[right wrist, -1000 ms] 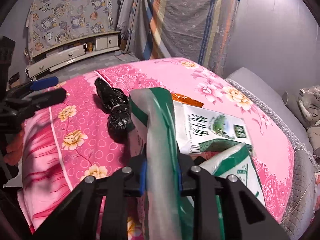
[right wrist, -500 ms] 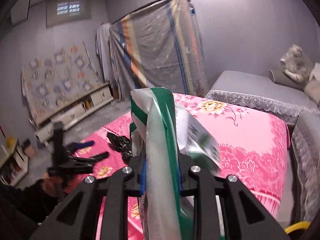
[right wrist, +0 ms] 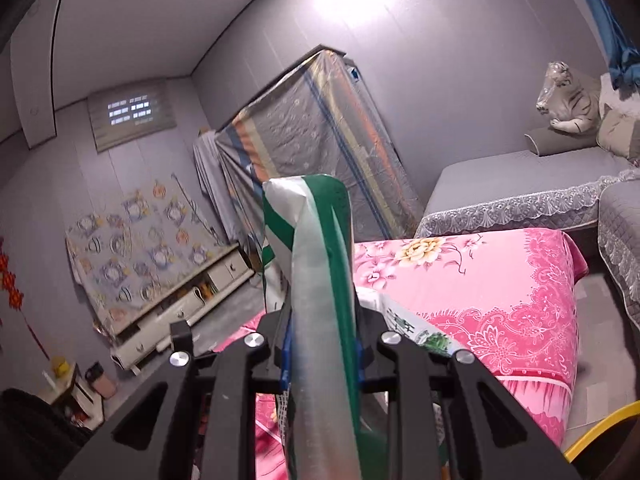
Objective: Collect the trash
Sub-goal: 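Grasp the black plastic bag with the left tool while the right tool holds the snack bag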
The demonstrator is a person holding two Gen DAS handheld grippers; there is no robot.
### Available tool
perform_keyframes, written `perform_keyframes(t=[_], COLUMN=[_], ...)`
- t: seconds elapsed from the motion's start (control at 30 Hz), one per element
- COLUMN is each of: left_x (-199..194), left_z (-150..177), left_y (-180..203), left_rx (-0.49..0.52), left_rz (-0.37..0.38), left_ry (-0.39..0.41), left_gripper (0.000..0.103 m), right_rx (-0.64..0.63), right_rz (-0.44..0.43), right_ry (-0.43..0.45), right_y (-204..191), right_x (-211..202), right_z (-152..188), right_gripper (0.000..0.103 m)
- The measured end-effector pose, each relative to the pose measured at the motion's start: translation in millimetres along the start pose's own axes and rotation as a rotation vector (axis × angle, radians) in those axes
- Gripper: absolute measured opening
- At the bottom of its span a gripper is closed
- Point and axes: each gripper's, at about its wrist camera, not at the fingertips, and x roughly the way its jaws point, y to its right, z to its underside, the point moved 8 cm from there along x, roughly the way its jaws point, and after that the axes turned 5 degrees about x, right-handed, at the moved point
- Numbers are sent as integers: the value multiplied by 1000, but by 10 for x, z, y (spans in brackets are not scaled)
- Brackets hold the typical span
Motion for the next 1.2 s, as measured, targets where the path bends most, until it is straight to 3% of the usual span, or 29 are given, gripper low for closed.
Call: perform_keyframes(t=[0.13, 0.43, 0.57, 0.73, 0.83, 0.87, 0.97, 1.2], left_x=[88, 403, 610, 804, 852, 834, 700, 36], left_z=[5, 9, 63, 97, 102, 101, 113, 127], left_y=[-72, -159, -183, -226, -237, -231, -226, -235], left_rx=[-27, -31, -37, -35, -32, -31, -42, -59], left_rz=[14, -36, -37, -68, -79, -77, -62, -17], left_ry=[-11, -74, -138, -185, -195, -191, -180, -73], left_gripper=[94, 94, 74, 65, 46, 31, 13, 11], right_rx=[1, -20, -18, -15, -10, -9, -17, -31], right_rz=[19, 9, 4, 6, 12, 12, 12, -1], right_ry=[16, -16, -28, -33, -41, -43, -52, -54], right_y=[24, -79, -76, -81, -74, -79, -130, -237], right_x=[-149, -151, -105, -96, -82, -83, -86, -136], right_z=[32, 225, 267, 299, 319, 318, 329, 372], right_gripper=[20, 20, 20, 20, 20, 20, 20, 20])
